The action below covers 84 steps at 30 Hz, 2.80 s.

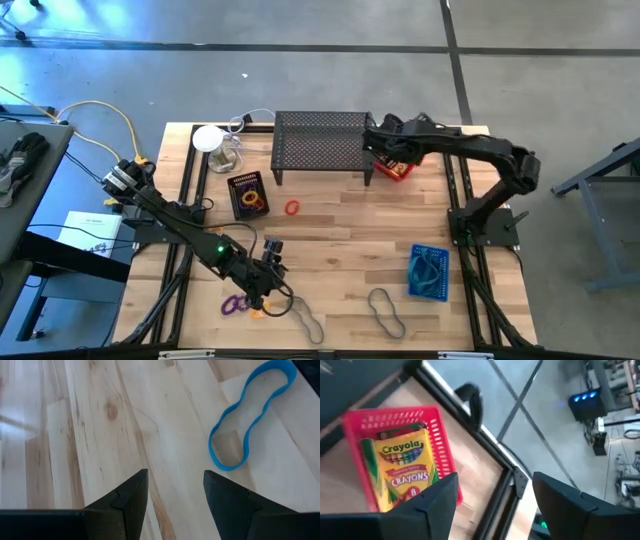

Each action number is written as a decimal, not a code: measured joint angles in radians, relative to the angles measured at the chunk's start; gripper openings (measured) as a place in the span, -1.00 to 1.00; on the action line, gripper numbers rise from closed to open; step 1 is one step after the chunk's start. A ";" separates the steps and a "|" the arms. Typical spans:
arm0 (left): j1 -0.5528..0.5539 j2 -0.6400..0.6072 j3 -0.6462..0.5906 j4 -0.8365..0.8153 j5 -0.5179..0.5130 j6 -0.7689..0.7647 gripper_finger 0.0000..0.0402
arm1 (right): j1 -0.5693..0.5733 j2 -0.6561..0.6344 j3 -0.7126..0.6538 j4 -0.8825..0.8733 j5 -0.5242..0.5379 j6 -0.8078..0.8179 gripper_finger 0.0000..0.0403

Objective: Pick & Place Office Desk Supplies
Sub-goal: Put the blue rubber band into the blue basket

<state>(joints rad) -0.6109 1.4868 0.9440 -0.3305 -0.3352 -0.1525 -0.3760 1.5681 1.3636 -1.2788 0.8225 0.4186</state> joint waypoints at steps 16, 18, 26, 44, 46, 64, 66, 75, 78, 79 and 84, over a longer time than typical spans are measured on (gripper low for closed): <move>0.000 0.000 0.000 0.048 0.000 -0.034 -0.09 | 0.566 -0.284 0.058 -0.020 -0.384 0.415 0.22; 0.000 0.000 0.000 0.048 0.000 -0.046 -0.09 | 0.638 -0.282 0.048 0.027 -0.448 0.458 0.22; -0.005 0.000 0.000 0.048 -0.001 -0.105 -0.09 | 0.894 -0.166 -0.025 0.283 -0.570 0.472 0.22; -0.042 0.000 0.000 0.103 -0.001 -0.107 -0.09 | 1.013 0.326 -0.027 0.412 -0.715 0.429 -0.18; -0.041 0.000 0.000 0.109 -0.001 -0.107 -0.09 | 1.008 0.350 -0.027 0.404 -0.740 0.413 -0.22; -0.047 0.000 0.000 0.116 -0.001 -0.108 -0.09 | 0.951 0.492 -0.019 0.417 -0.758 0.335 -0.72; -0.051 0.000 0.000 0.115 -0.001 -0.108 -0.09 | 0.945 0.492 -0.019 0.420 -0.764 0.320 -0.90; -0.054 0.000 0.000 0.115 -0.001 -0.104 -0.09 | 0.943 0.376 0.045 0.251 -0.658 0.329 -0.99; -0.054 0.000 0.000 0.117 -0.001 -0.095 -0.09 | 0.952 0.330 0.127 0.104 -0.580 0.349 -0.99; -0.054 0.000 0.000 0.118 -0.001 -0.089 -0.09 | 0.953 0.318 0.156 0.054 -0.545 0.351 -0.99; -0.054 0.000 0.000 0.119 -0.001 -0.088 -0.09 | 0.959 0.268 0.334 -0.203 -0.397 0.436 -0.99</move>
<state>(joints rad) -0.6651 1.4868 0.9440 -0.2119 -0.3359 -0.2405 0.5827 1.8361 1.6976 -1.4814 0.4259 0.8545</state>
